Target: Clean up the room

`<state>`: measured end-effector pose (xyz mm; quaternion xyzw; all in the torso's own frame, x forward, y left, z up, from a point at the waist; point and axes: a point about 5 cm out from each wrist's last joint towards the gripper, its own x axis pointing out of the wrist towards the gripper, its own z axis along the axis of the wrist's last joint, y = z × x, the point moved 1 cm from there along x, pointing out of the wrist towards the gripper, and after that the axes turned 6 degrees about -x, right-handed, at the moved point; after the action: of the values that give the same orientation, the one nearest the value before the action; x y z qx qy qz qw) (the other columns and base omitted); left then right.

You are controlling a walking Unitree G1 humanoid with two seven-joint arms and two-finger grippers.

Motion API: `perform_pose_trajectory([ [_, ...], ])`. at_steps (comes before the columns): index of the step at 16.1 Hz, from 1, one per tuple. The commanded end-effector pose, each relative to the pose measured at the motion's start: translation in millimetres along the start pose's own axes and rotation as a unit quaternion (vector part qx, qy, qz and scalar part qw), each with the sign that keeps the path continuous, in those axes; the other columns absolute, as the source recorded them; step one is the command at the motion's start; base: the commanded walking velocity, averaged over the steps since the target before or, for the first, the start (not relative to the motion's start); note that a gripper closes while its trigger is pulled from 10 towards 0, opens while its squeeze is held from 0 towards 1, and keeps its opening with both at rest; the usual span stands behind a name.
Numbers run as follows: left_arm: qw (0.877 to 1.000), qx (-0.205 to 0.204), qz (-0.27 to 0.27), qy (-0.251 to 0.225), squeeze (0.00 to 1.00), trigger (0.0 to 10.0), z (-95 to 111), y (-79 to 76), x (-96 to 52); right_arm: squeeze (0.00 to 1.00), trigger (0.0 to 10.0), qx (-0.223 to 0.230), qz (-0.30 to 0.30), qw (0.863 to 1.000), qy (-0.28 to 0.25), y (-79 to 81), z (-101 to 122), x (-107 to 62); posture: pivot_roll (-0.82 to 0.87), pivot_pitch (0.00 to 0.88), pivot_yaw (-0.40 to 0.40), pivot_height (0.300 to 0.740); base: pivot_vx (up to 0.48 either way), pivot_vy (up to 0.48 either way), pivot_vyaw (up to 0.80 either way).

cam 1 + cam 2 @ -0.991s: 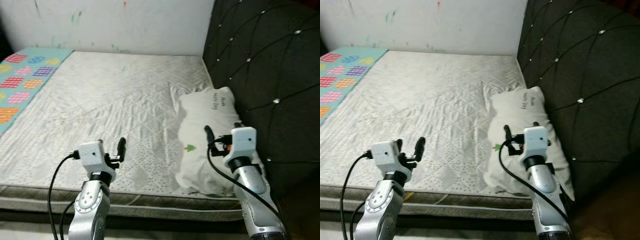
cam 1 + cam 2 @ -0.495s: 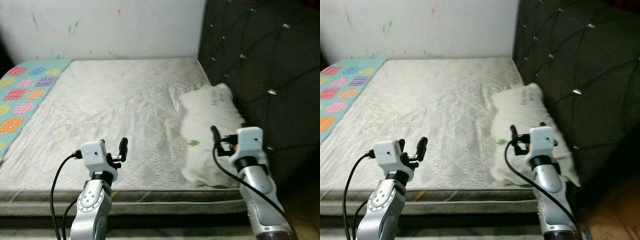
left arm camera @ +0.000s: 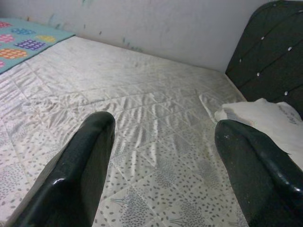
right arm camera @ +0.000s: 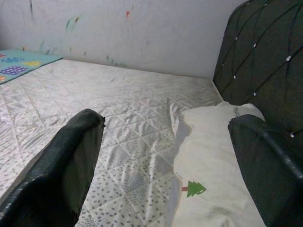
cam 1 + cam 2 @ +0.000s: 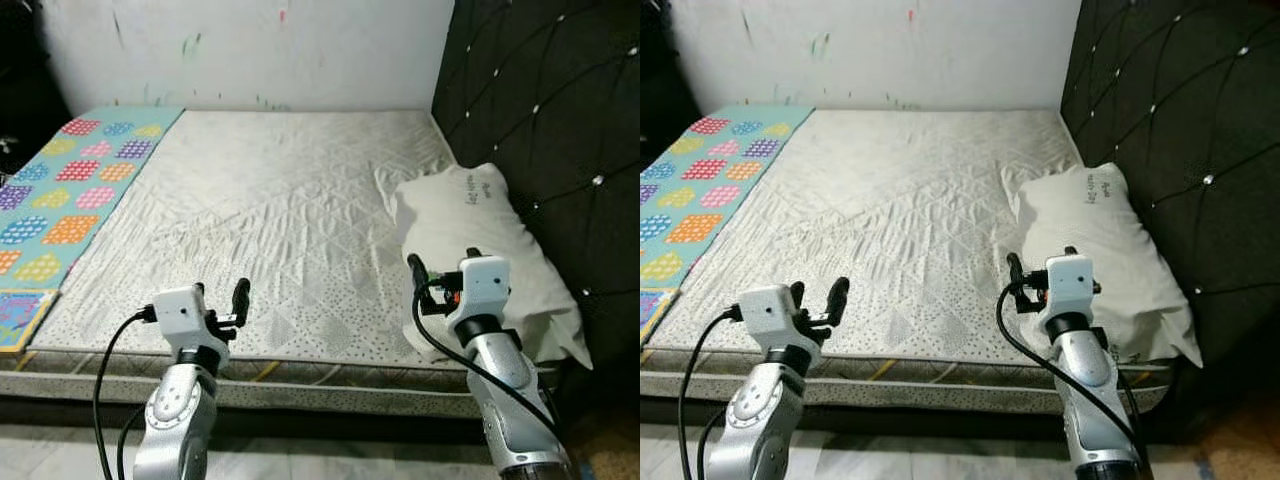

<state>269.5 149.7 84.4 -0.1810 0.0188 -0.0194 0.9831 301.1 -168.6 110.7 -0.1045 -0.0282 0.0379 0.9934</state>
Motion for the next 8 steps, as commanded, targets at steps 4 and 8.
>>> perform_pose_trajectory([
  [4,1.000,-0.002,-0.013,-0.008,0.00,10.0,5.1,-2.7,0.2,0.00,10.0,0.001,-0.003,1.000,-0.007,-0.1,3.7,2.1,-0.19,0.000,0.054,0.740,0.263,0.000,0.00],
  [8,1.000,-0.005,-0.018,-0.006,0.00,10.0,5.3,-3.7,-0.1,0.00,10.0,0.001,-0.003,1.000,-0.006,0.2,3.0,1.8,-0.19,0.000,0.055,0.740,0.291,0.000,-0.23],
])
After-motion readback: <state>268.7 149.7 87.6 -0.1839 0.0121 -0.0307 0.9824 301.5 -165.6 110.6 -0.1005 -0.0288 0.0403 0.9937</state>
